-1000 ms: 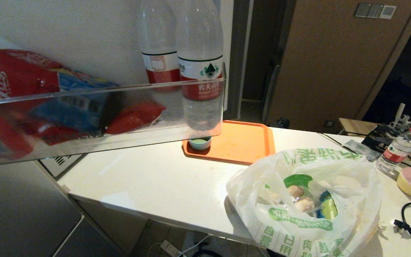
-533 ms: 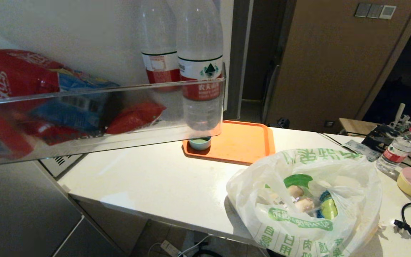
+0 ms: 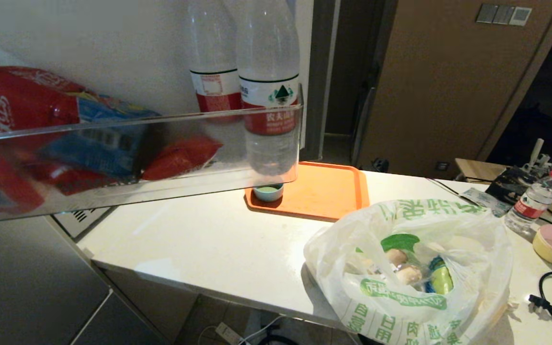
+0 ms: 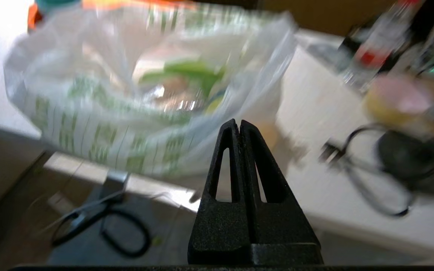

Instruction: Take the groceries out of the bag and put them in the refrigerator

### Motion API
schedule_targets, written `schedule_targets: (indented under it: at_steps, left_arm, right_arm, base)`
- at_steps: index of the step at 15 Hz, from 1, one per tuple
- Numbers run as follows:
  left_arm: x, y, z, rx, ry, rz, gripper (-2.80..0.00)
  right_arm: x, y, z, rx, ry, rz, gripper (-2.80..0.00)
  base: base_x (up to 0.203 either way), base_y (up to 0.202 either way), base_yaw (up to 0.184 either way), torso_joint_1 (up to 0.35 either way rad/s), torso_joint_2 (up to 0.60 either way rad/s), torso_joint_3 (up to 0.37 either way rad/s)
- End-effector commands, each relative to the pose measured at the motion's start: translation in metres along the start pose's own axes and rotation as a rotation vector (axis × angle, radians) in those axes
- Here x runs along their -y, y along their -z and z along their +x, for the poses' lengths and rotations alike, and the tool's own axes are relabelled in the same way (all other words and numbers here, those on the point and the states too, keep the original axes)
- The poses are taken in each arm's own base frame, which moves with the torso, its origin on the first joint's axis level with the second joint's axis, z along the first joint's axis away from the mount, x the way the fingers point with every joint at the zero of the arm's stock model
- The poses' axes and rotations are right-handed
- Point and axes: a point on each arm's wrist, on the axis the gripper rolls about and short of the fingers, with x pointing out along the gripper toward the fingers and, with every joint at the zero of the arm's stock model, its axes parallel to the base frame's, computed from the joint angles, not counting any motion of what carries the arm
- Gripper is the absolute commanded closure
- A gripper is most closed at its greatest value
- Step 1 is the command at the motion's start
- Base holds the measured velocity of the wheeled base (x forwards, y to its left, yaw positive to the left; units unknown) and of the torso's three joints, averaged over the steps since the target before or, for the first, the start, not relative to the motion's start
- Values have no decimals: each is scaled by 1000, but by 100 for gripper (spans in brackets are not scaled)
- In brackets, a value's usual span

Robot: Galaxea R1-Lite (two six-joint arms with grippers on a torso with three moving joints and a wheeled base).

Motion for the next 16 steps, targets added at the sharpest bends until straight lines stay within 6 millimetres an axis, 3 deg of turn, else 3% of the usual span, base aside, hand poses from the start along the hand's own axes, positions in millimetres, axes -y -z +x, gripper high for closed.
schedule_targets:
  at_steps: [1, 3, 5, 10, 16]
  left_arm:
    - [0, 2, 1, -16, 1, -3, 0]
    - [0, 2, 1, -15, -1, -1, 0]
    - [0, 2, 1, -13, -1, -2, 0]
    - [0, 3, 1, -13, -2, -4, 0]
    - [0, 3, 1, -13, -2, -6, 0]
  right_arm:
    - [2, -26, 1, -20, 7, -7, 0]
    - [5, -61, 21, -152, 11, 17, 0]
    - [5, -73, 53, -332, -13, 103, 0]
    - [-2, -62, 133, -720, -71, 413, 0]
    - [-6, -23, 234, -831, -36, 564, 0]
  base:
    - [0, 0, 0, 0, 0, 0]
    - [0, 0, 0, 0, 0, 0]
    - [0, 0, 0, 0, 0, 0]
    - [0, 0, 0, 0, 0, 0]
    - [0, 0, 0, 0, 0, 0]
